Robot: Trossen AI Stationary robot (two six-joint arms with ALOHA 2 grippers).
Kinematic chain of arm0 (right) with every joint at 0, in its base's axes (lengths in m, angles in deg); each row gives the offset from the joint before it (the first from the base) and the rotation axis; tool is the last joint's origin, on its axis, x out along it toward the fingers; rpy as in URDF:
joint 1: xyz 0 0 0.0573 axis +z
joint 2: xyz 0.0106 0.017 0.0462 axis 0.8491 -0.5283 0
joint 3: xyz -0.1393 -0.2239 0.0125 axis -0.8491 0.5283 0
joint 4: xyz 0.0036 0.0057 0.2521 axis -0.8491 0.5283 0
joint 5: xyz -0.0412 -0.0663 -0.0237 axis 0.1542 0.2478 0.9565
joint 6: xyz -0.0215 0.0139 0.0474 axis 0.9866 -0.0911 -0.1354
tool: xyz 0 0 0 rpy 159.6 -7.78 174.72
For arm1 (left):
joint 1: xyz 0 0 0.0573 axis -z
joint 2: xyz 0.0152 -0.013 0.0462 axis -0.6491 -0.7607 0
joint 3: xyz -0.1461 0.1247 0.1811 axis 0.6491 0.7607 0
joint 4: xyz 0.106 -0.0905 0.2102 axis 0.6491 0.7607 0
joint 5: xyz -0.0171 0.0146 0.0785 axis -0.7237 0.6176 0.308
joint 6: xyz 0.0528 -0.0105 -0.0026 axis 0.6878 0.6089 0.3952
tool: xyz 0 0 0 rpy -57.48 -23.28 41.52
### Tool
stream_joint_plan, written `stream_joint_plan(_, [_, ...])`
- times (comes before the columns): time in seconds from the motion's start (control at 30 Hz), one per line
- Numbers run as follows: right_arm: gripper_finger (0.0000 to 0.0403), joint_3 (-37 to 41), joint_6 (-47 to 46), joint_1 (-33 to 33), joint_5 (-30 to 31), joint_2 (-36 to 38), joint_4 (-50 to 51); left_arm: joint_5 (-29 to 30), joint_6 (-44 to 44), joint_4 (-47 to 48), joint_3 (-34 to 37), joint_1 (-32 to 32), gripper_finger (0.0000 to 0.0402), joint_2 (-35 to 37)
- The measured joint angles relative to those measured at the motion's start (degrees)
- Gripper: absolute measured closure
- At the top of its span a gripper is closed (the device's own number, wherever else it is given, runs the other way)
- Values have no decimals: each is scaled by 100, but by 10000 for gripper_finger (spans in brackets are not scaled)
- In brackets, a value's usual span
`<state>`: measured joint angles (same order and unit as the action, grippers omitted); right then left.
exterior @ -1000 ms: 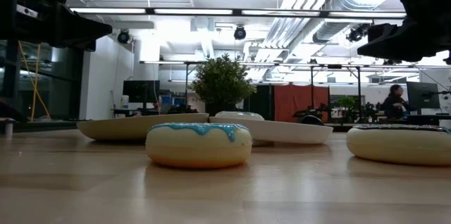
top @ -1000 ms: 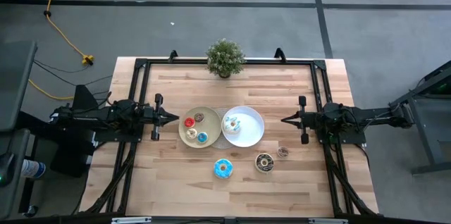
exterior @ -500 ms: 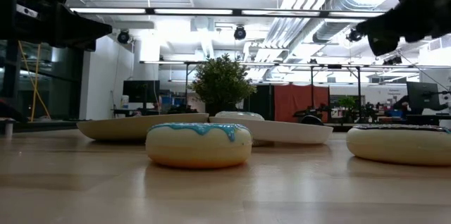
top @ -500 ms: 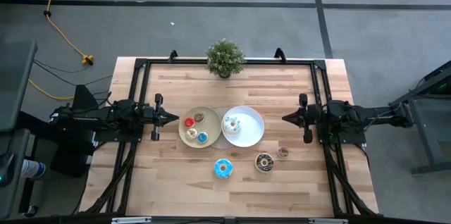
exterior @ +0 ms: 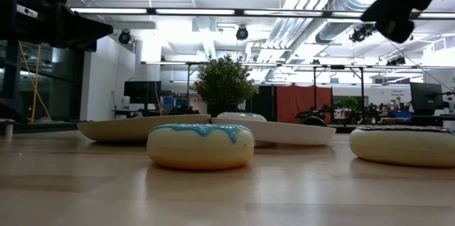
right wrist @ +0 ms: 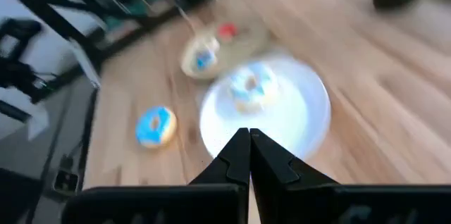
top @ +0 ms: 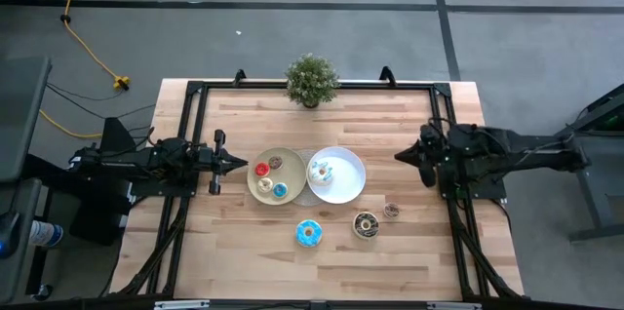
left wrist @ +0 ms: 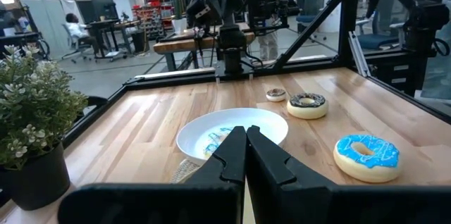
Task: Pick & Place donuts
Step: Put the small brown donut on the brown plate
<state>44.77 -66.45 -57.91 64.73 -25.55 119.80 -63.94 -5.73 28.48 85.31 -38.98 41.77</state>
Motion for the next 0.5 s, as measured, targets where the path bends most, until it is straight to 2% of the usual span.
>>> stream_joint_plan(0.2, [402,-1050,51,-94,-391,-813,1660,6,-1,0,0,1,401,1])
stream_joint_plan(0.4, [399,-1722,1397,-90,-1324,-1488,2630,6,-1,0,0,1,401,2])
stream_joint_plan(0.5, [391,-1917,2208,-35,-1521,-1734,2935,5,-1,0,0,1,401,1])
